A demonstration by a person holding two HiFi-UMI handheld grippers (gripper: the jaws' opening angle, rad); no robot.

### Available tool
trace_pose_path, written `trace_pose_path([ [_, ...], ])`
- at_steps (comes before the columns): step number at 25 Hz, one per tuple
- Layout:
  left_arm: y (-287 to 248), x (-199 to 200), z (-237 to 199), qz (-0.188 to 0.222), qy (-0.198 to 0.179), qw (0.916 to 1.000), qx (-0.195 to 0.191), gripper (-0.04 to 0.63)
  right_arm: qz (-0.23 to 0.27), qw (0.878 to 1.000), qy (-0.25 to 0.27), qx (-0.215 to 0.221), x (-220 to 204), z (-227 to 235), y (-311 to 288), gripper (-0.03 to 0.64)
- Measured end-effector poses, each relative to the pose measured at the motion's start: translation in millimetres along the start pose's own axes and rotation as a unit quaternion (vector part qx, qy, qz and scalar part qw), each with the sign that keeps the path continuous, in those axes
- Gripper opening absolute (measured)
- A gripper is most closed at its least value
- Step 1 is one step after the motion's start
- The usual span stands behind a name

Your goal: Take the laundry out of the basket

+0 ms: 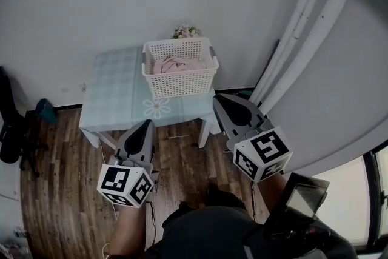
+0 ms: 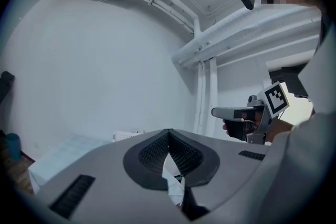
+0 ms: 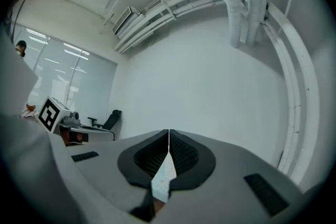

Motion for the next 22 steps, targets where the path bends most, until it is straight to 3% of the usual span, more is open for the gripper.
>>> trace_pose_path([
  [3,-15,2,-8,0.004,-0.003,1.0000,0.000,0.008,0.004,1.000,-0.021,-0.010,-2,17,-13,0.015],
  [12,-78,16,-36,0.007,-0.030,0.9990,0.033,0.008,0.029,0.999,-0.037,0.023,-3,72,-80,0.015],
  [22,-179,24,-63,0.000,-0.025,0.9982,0.054,0.008,0.032,0.998,-0.030,0.054,3,165,-161,0.015],
])
Point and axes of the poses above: the fingertips, and each gripper's own axes: y backward along the fingers, z to its right, x out of its top, the point moved 6 cm from there along y, backward along the fingers, and after that the axes turned 3 degrees about -y, right-handed, at the moved point
